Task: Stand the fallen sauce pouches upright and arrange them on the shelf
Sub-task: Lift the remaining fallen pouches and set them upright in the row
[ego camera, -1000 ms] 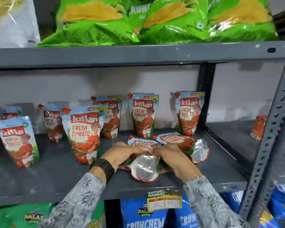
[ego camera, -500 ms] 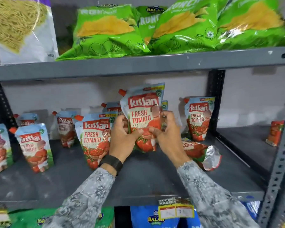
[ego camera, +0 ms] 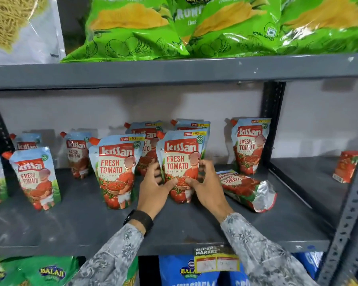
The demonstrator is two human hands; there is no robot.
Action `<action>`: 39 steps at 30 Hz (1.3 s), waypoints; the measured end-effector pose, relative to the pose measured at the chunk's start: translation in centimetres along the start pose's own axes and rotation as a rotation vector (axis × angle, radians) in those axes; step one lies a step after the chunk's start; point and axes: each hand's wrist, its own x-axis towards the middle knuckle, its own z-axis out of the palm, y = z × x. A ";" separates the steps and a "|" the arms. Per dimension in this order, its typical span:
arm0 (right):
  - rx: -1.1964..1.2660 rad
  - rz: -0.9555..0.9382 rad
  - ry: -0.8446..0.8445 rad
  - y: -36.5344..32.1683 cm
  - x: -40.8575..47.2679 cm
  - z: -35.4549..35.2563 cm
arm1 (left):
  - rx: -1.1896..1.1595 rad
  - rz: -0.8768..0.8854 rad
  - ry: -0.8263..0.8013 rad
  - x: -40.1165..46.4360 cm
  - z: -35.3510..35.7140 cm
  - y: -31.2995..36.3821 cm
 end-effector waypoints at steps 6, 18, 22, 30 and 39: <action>-0.312 -0.163 0.024 -2.1 0.7 -6.4 | -0.097 0.047 0.382 -4.0 1.6 1.8; -0.829 0.415 -0.418 1.2 7.5 -16.4 | -0.541 -0.885 -0.281 -3.1 15.2 7.7; -0.709 0.518 -0.386 2.0 7.9 -16.6 | -0.546 -0.870 -0.198 -2.8 16.8 7.4; 0.028 0.657 -0.205 2.0 4.6 -17.0 | -0.429 -0.736 -0.186 -3.9 14.6 6.6; 0.105 0.138 0.143 -2.9 4.1 -18.9 | -0.209 -0.017 -0.011 -1.9 15.2 10.4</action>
